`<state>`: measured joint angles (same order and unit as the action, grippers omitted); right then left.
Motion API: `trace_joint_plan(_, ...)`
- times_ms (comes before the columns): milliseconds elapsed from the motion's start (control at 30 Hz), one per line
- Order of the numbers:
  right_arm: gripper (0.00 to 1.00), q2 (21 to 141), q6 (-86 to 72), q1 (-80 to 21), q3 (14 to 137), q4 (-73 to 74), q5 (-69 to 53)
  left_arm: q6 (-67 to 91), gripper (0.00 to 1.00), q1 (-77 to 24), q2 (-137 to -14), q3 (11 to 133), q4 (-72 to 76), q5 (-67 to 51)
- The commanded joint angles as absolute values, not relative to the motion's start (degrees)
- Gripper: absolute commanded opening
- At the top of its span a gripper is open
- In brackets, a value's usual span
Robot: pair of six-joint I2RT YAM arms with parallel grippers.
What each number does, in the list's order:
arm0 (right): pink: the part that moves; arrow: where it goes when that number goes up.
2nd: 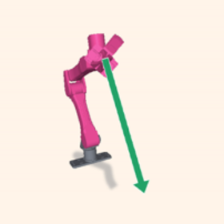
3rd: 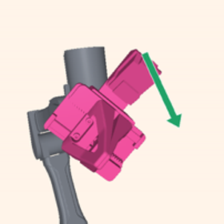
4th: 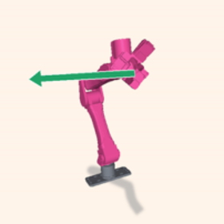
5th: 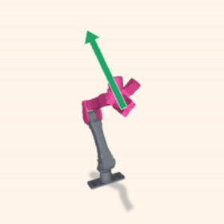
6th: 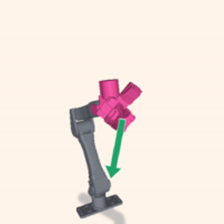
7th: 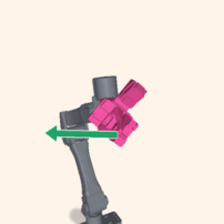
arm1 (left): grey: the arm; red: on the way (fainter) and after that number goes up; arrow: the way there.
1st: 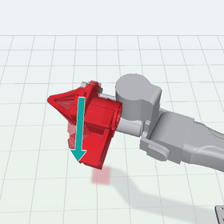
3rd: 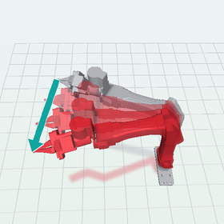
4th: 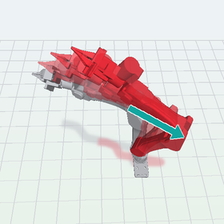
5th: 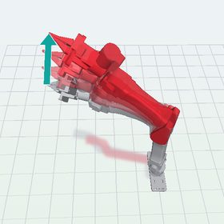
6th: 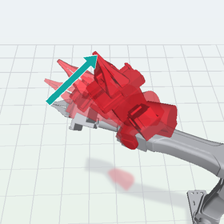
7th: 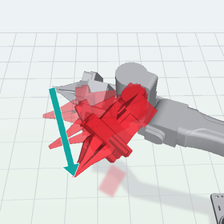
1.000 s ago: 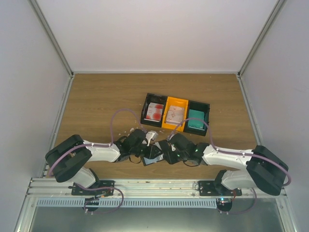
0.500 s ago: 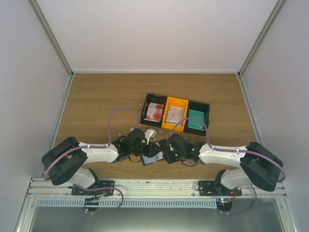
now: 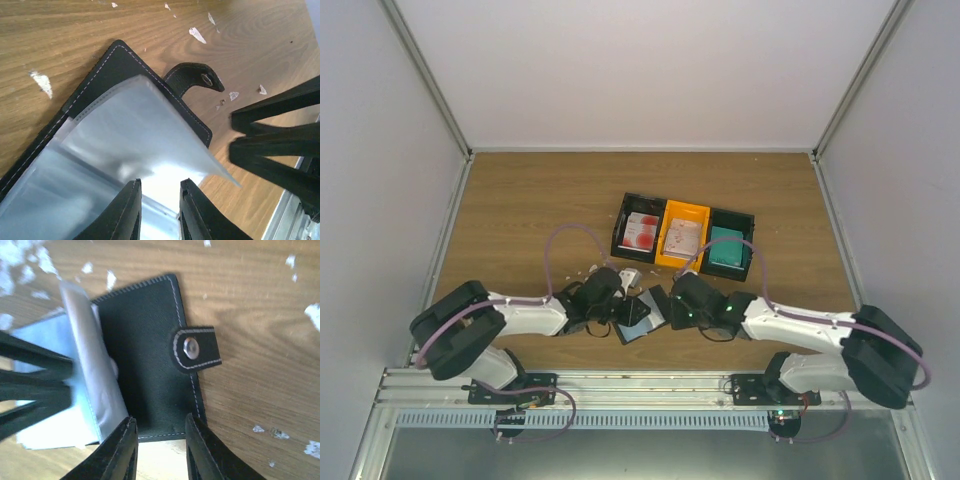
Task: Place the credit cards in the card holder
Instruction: Open the card holder at the center of the board.
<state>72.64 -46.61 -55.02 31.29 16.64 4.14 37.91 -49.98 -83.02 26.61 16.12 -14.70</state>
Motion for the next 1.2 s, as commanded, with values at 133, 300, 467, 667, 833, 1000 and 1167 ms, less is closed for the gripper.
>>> trace_joint_plan(133, 0.31, 65.2, -43.5, -54.9, 31.6, 17.2, 2.9, 32.9, 0.25, -49.7, -90.0, 35.4, 13.3, -15.8)
trace_joint_plan(300, 0.27, 66.7, -40.4, -54.9, 31.2, 14.1, -2.3, 31.5, 0.26, -49.7, -94.2, 39.7, 9.6, -15.8)
trace_joint_plan(467, 0.26, 73.0, -39.1, -54.7, 31.7, 12.1, -3.7, 31.8, 0.25, -49.7, -96.6, 41.2, 8.0, -15.2)
trace_joint_plan(667, 0.23, 79.2, -41.8, -54.3, 32.6, 13.7, 6.0, 32.6, 0.24, -49.7, -92.8, 38.2, 8.8, -14.7)
trace_joint_plan(833, 0.24, 79.9, -43.0, -54.4, 32.3, 15.9, 8.7, 33.6, 0.25, -49.7, -85.7, 34.9, 9.0, -13.2)
trace_joint_plan(1000, 0.28, 77.9, -42.3, -54.4, 34.2, 16.4, 7.0, 35.3, 0.3, -49.7, -79.7, 31.8, 6.9, -9.1)
trace_joint_plan(1167, 0.32, 78.0, -39.3, -53.2, 39.1, 18.3, 5.7, 37.3, 0.35, -48.2, -76.0, 30.6, 1.4, -5.5)
